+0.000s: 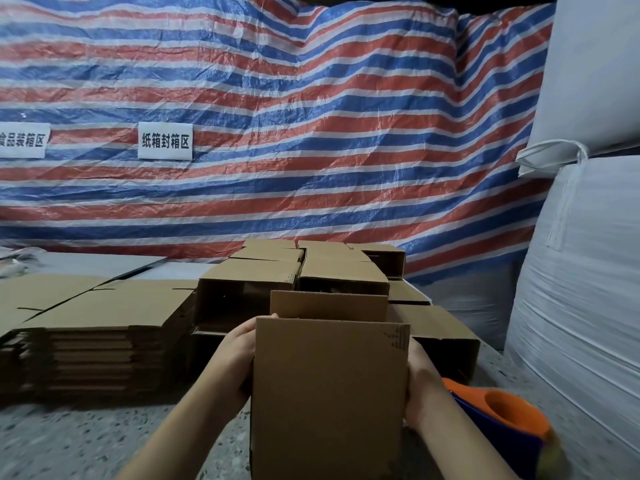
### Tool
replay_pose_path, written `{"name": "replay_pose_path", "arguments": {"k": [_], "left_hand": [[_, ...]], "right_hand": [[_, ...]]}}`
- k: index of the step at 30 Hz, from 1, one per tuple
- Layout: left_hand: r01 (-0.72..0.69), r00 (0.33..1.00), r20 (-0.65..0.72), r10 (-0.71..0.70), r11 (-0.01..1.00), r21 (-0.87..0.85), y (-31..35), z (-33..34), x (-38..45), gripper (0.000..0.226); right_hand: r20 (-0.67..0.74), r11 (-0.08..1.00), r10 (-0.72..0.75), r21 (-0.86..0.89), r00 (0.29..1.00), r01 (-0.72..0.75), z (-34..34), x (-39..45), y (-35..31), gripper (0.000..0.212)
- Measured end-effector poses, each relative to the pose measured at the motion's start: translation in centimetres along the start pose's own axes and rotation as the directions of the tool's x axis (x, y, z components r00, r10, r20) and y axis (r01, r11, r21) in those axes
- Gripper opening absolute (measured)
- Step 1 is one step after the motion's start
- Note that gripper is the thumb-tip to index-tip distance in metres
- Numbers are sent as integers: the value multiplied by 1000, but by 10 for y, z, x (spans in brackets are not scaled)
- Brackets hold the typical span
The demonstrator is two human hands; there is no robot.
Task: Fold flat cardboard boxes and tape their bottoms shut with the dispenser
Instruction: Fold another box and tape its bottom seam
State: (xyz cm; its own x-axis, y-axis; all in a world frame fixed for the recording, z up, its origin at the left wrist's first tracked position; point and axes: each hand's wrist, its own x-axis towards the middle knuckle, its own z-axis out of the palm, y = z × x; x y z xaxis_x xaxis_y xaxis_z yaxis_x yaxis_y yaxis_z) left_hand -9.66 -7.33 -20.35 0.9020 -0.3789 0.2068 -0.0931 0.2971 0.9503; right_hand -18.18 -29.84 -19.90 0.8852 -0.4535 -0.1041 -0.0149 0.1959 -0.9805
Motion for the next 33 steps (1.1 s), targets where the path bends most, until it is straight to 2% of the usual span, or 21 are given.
{"name": "replay_pose_path", "arguments": {"k": [2, 5, 6, 8, 11, 14, 19, 24, 30, 31, 33], "left_hand": [[-5, 1000, -24, 5, 999, 38, 0, 0, 1, 37], [93, 992, -94, -83, 990, 108, -1, 2, 2, 66], [93, 995, -57, -86, 988, 122, 2, 2, -1, 74], [-8, 997, 74, -3, 989, 149, 7, -1, -8, 88], [-134, 961, 265, 74, 968, 213, 17, -5, -22, 116], [-155, 958, 276, 74, 946, 285, 21, -3, -27, 126], [-116, 981, 180, 67, 953, 280, 13, -6, -20, 104], [-89, 993, 101, 64, 960, 267, 4, -5, -12, 59], [-67, 997, 50, 58, 978, 196, -1, -2, -10, 13], [-72, 997, 48, 64, 980, 185, -2, -1, -10, 7], [-80, 997, 29, 76, 983, 166, -3, -1, -9, 11]], "right_hand": [[9, 1000, 6, -13, 1000, -6, 1, -1, -2, 60], [16, 999, 5, -41, 1000, -5, 1, 1, -4, 47], [16, 999, 6, -43, 1000, -5, 2, 1, -4, 45], [19, 999, 11, -36, 1000, -10, 2, 1, -3, 44], [32, 1000, 3, -29, 999, -2, 3, -1, -3, 43], [25, 1000, 11, -15, 1000, -10, 3, -2, -3, 43], [52, 1000, 7, 30, 999, -8, 1, 3, 0, 45], [117, 993, -47, 111, 992, 34, 1, 1, 0, 33], [167, 965, -42, 262, 985, -4, 1, 2, 6, 45], [176, 954, -49, 301, 983, -7, -1, 3, 8, 47], [192, 944, -84, 329, 978, 17, -4, 5, 10, 50]]}}
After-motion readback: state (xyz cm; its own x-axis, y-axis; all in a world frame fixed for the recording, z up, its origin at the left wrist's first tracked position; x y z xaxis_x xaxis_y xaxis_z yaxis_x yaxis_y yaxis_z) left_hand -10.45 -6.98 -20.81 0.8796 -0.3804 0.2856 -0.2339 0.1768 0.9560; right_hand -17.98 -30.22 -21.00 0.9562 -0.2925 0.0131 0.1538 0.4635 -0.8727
